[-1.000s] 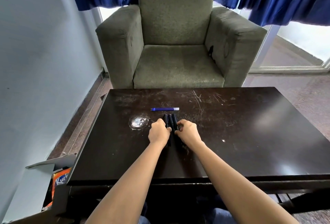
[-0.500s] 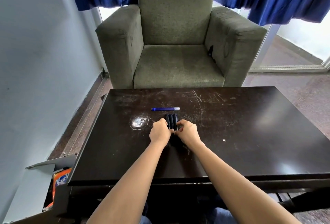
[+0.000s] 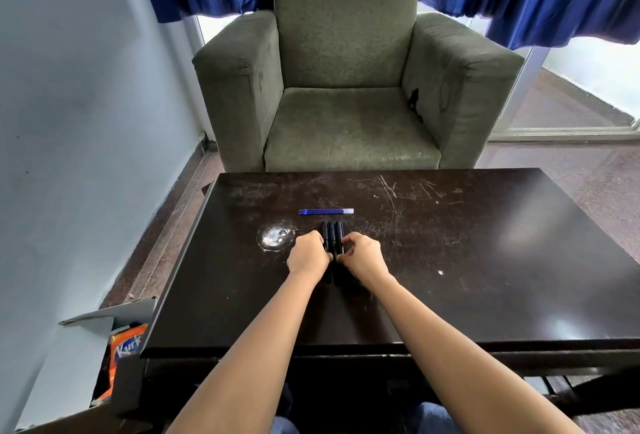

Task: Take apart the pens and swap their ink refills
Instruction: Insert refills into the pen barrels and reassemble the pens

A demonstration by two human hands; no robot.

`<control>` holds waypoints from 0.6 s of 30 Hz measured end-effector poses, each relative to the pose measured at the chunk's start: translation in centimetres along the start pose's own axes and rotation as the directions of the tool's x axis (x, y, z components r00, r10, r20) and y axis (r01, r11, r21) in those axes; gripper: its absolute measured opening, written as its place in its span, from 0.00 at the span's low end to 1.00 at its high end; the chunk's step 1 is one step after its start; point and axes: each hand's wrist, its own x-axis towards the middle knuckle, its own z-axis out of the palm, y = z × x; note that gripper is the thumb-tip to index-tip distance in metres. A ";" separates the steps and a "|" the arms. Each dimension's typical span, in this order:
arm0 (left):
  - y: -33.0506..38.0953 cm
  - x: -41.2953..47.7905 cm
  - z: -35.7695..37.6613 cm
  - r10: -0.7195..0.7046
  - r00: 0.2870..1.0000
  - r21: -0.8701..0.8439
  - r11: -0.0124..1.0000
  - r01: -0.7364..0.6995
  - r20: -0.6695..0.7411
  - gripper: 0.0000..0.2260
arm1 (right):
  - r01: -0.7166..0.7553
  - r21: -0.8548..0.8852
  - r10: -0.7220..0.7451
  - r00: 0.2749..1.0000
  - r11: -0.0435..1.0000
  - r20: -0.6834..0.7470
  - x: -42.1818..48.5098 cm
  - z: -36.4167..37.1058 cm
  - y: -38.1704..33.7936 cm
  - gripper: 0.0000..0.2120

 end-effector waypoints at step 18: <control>0.2 -0.4 -0.3 0.014 1.000 0.028 1.000 -0.014 0.009 0.15 | 0.013 -0.028 -0.013 1.000 1.000 -0.007 0.3 0.1 0.5 0.17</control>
